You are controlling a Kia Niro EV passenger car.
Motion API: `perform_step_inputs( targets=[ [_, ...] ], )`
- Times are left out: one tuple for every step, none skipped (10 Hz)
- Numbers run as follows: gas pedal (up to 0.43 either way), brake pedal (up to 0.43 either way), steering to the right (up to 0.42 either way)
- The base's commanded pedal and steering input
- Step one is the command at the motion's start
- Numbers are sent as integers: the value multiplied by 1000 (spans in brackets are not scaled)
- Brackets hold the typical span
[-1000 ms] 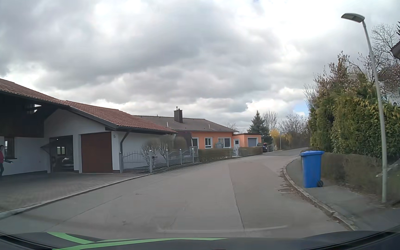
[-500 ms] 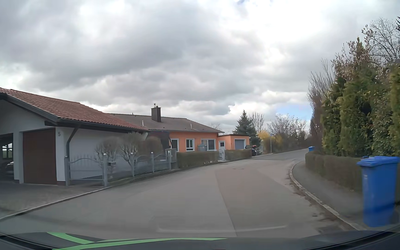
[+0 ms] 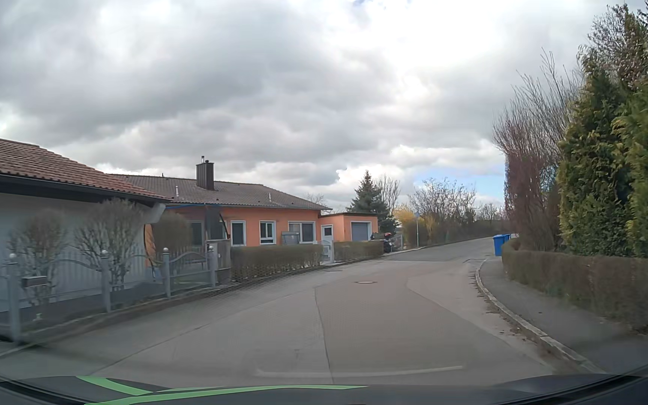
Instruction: Follow the waypoints while adhering to traffic rules and regulations
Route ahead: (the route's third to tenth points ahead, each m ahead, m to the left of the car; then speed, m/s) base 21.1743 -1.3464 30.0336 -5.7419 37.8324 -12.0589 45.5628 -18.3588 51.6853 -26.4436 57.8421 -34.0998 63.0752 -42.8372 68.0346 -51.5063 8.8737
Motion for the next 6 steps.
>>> perform_step_inputs(
  targets=[
    [79, 0, 79],
    [79, 0, 79],
    [79, 0, 79],
    [79, 0, 81],
    [79, 0, 82],
    [79, 0, 82]
  ],
)
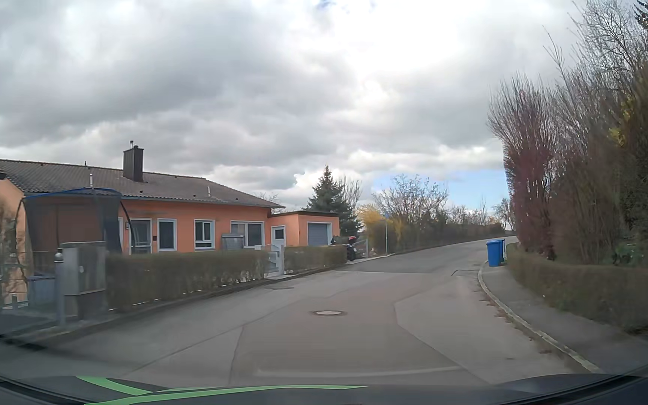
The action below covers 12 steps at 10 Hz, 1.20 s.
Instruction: Follow the waypoints while adhering to traffic rules and regulations
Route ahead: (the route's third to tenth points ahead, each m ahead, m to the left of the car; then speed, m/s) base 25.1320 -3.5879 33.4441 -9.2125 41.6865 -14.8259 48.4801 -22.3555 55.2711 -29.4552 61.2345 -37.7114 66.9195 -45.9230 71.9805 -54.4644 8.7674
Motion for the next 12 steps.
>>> perform_step_inputs(
  targets=[
    [79, 0, 83],
    [79, 0, 83],
    [79, 0, 83],
    [79, 0, 83],
    [79, 0, 83],
    [79, 0, 84],
    [79, 0, 84],
    [98, 0, 84],
    [98, 0, 84],
    [98, 0, 84],
    [130, 0, 84],
    [130, 0, 84]
  ],
)
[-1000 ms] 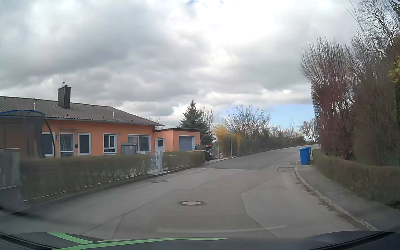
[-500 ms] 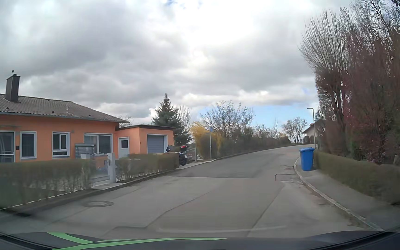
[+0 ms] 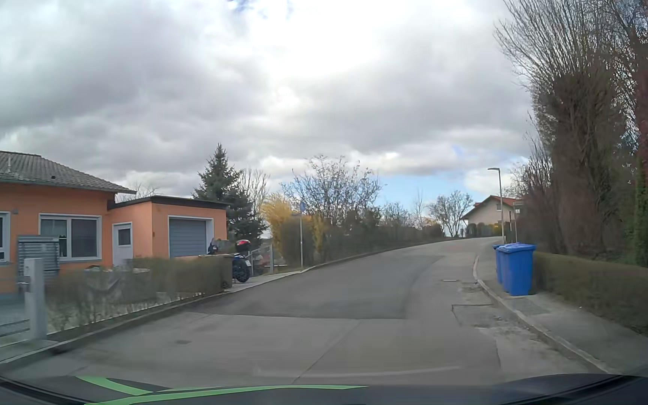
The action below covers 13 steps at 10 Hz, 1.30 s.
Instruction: Follow the waypoints while adhering to traffic rules and regulations
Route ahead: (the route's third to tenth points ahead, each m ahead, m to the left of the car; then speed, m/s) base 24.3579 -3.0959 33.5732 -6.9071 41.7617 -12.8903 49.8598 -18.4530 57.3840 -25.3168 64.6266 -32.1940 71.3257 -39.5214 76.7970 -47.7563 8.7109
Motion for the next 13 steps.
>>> perform_step_inputs(
  targets=[
    [130, 0, 84],
    [138, 0, 84],
    [138, 0, 85],
    [138, 0, 85],
    [138, 0, 84],
    [138, 0, 85],
    [150, 0, 84],
    [150, 0, 84],
    [157, 0, 84],
    [177, 0, 83],
    [177, 0, 82],
    [177, 0, 82],
    [177, 0, 81]
  ],
)
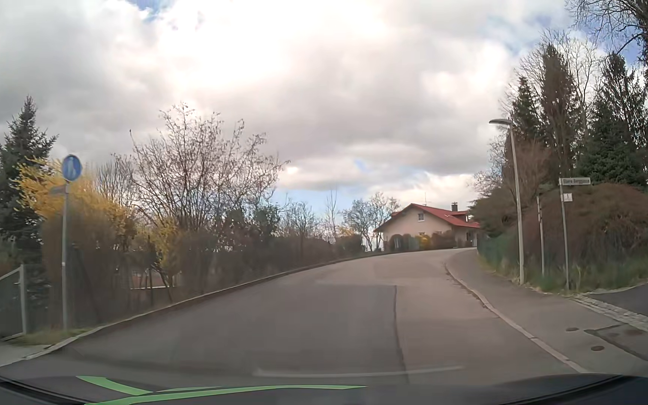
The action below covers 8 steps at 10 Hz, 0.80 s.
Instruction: Follow the waypoints while adhering to traffic rules and regulations
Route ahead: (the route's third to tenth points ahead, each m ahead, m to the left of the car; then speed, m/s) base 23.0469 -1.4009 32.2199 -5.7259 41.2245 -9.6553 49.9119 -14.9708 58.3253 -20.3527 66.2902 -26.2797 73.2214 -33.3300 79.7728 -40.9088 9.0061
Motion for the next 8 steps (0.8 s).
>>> perform_step_inputs(
  targets=[
    [177, 0, 80],
    [177, 0, 77],
    [177, 0, 71],
    [177, 0, 67],
    [177, 0, 65],
    [177, 0, 64],
    [177, 0, 62],
    [177, 0, 60]
  ],
)
